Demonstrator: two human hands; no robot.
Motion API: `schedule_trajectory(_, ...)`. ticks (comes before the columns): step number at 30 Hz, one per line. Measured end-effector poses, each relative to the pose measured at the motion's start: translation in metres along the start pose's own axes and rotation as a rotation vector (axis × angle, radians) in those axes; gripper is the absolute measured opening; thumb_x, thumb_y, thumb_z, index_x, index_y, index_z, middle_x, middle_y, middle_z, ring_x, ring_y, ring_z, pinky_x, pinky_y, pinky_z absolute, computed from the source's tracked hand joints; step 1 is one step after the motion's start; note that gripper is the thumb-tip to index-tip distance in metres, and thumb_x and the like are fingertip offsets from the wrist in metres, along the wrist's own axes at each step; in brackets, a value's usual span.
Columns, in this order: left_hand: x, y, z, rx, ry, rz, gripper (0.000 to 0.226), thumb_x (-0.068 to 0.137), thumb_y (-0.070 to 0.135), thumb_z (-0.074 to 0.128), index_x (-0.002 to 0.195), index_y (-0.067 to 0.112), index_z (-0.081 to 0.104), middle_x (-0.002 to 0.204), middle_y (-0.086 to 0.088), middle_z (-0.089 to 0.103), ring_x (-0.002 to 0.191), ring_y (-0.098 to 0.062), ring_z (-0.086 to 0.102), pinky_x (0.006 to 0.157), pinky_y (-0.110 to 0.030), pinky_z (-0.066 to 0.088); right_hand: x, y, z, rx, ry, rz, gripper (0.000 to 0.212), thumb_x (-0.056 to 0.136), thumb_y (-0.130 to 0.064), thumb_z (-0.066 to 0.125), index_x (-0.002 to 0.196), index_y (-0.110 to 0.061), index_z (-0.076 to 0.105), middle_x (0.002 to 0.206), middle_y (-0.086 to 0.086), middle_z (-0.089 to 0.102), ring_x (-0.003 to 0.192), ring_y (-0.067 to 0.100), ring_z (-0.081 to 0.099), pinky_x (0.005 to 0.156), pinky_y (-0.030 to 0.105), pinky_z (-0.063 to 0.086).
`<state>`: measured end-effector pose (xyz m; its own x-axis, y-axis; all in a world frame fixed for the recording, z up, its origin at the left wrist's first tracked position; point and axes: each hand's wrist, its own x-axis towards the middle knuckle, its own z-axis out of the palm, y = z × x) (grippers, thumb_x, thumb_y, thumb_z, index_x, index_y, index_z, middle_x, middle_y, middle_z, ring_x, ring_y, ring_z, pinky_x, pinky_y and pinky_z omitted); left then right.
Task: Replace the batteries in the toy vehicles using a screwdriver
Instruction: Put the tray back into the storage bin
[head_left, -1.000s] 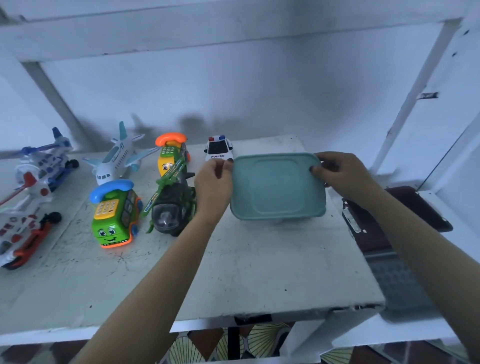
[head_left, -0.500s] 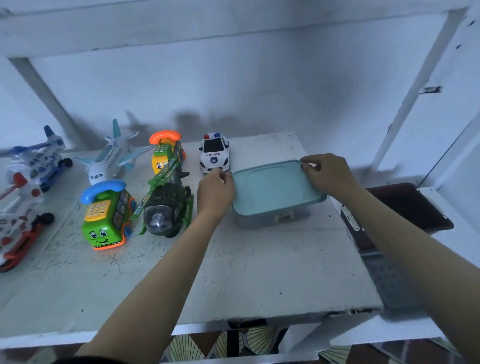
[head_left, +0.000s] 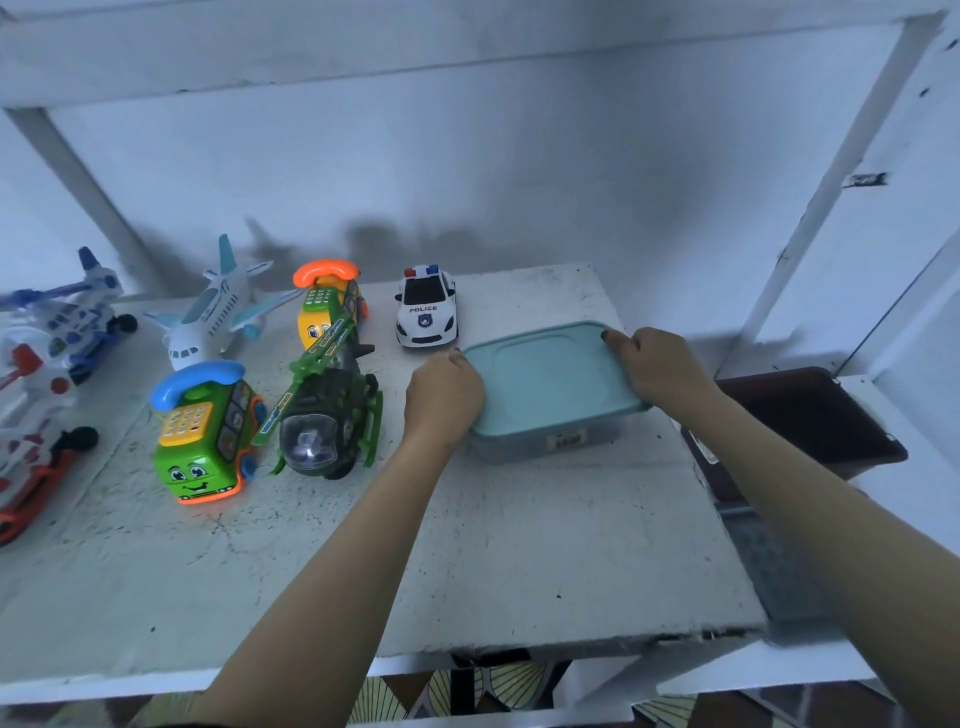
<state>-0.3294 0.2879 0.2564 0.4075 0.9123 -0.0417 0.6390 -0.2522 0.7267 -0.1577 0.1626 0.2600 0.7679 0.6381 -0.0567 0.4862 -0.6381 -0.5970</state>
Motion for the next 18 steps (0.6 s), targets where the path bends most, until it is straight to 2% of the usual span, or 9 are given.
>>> schedule_trajectory(3, 0.001, 0.002, 0.0, -0.039, -0.024, 0.017, 0.039, 0.106, 0.016, 0.025, 0.109, -0.008, 0.056, 0.114, -0.028, 0.061, 0.103, -0.04, 0.058, 0.074, -0.031, 0.041, 0.002, 0.001, 0.0, -0.015, -0.001, -0.014, 0.05, 0.102, -0.039, 0.034, 0.062, -0.01, 0.035, 0.064, 0.005, 0.04, 0.057, 0.015, 0.036, 0.051, 0.028, 0.026)
schedule_trajectory(6, 0.003, 0.0, -0.001, -0.065, -0.046, 0.0, 0.039, 0.106, 0.017, 0.025, 0.11, -0.006, 0.057, 0.115, -0.026, 0.06, 0.105, -0.04, 0.058, 0.082, -0.036, 0.048, 0.002, 0.003, 0.001, 0.014, -0.035, -0.015, 0.049, 0.103, -0.039, 0.031, 0.064, -0.01, 0.037, 0.067, 0.007, 0.043, 0.057, 0.016, 0.038, 0.05, 0.028, 0.029)
schedule_trajectory(8, 0.006, -0.004, 0.0, -0.08, -0.038, -0.014, 0.038, 0.105, 0.022, 0.028, 0.099, 0.001, 0.059, 0.106, -0.02, 0.06, 0.098, -0.037, 0.058, 0.083, -0.038, 0.05, 0.003, 0.003, -0.001, 0.071, -0.076, 0.005, 0.047, 0.102, -0.039, 0.031, 0.07, -0.007, 0.042, 0.07, 0.009, 0.044, 0.054, 0.02, 0.042, 0.045, 0.026, 0.032)
schedule_trajectory(10, 0.008, -0.006, 0.001, -0.095, -0.029, -0.012, 0.038, 0.104, 0.023, 0.03, 0.079, 0.007, 0.052, 0.089, -0.013, 0.057, 0.082, -0.029, 0.054, 0.073, -0.033, 0.046, 0.007, 0.004, -0.004, 0.143, -0.128, 0.071, 0.043, 0.101, -0.042, 0.033, 0.083, -0.007, 0.049, 0.074, 0.012, 0.046, 0.05, 0.026, 0.045, 0.043, 0.025, 0.036)
schedule_trajectory(12, 0.008, -0.007, 0.001, -0.109, -0.013, -0.001, 0.041, 0.103, 0.022, 0.032, 0.066, 0.01, 0.045, 0.075, -0.006, 0.052, 0.071, -0.023, 0.048, 0.067, -0.03, 0.042, 0.011, 0.002, -0.006, 0.226, -0.19, 0.192, 0.045, 0.099, -0.048, 0.035, 0.095, -0.007, 0.052, 0.076, 0.013, 0.05, 0.054, 0.028, 0.051, 0.048, 0.025, 0.04)
schedule_trajectory(14, 0.008, -0.008, 0.001, -0.122, -0.007, 0.003, 0.043, 0.103, 0.021, 0.033, 0.062, 0.011, 0.042, 0.069, -0.004, 0.048, 0.067, -0.022, 0.046, 0.065, -0.03, 0.041, 0.015, -0.001, -0.006, 0.318, -0.223, 0.284, 0.053, 0.095, -0.056, 0.036, 0.102, -0.006, 0.053, 0.081, 0.011, 0.056, 0.066, 0.029, 0.058, 0.055, 0.027, 0.045)
schedule_trajectory(18, 0.007, -0.008, 0.002, -0.132, -0.008, 0.01, 0.043, 0.102, 0.023, 0.034, 0.061, 0.012, 0.041, 0.067, -0.004, 0.048, 0.061, -0.019, 0.043, 0.064, -0.032, 0.041, 0.021, -0.006, -0.002, 0.403, -0.176, 0.288, 0.053, 0.09, -0.059, 0.049, 0.103, -0.007, 0.054, 0.098, 0.012, 0.059, 0.078, 0.026, 0.055, 0.07, 0.031, 0.044)
